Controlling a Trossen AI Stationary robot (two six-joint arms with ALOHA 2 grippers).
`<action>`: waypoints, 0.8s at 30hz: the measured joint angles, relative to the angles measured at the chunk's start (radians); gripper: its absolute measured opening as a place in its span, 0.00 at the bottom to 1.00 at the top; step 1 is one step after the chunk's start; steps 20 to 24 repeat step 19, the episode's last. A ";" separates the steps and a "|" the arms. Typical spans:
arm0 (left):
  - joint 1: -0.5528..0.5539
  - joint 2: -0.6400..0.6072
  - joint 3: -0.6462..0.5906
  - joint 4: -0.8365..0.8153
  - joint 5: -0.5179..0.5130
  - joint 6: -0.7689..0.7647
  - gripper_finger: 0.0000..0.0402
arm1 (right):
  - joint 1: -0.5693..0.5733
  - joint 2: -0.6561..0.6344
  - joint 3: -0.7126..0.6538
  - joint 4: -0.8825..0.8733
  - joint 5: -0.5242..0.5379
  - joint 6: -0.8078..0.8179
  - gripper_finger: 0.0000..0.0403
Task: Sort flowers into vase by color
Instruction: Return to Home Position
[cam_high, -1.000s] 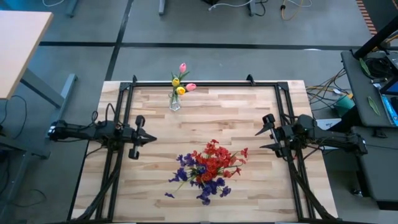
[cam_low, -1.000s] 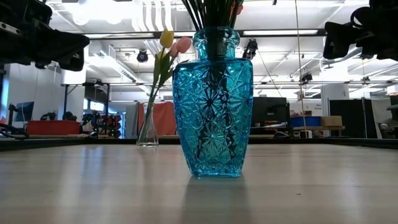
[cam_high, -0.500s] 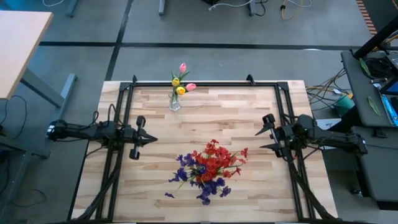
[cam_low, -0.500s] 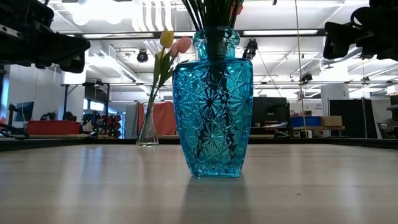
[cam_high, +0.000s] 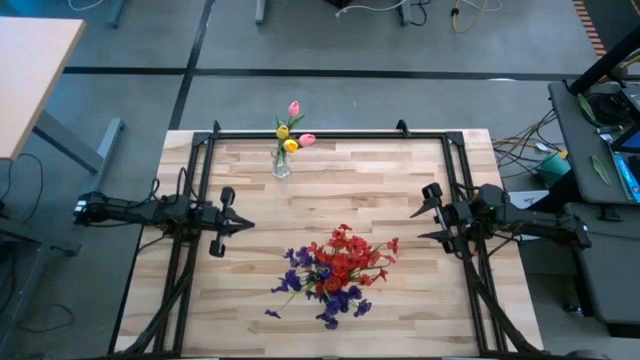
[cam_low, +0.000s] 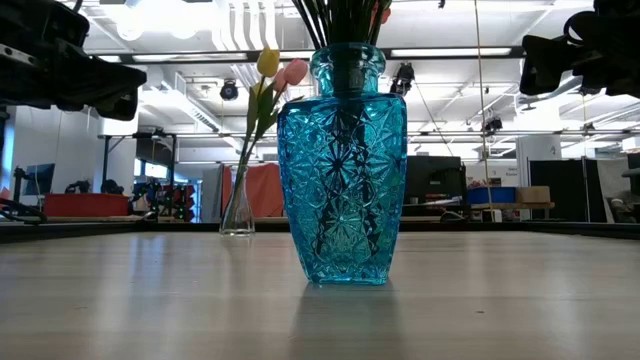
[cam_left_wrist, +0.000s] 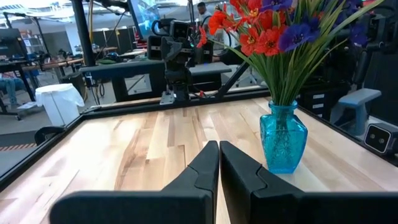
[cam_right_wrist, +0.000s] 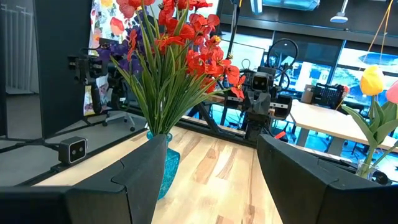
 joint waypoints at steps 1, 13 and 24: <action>0.000 0.001 0.000 0.000 0.000 0.000 0.00 | 0.000 0.000 0.000 0.000 0.000 0.000 0.61; 0.000 0.011 0.000 0.000 0.000 0.000 0.00 | 0.000 0.000 0.000 0.000 0.000 0.000 0.61; 0.000 0.011 0.000 0.000 0.000 0.000 0.00 | 0.000 0.000 0.000 0.000 0.000 0.000 0.61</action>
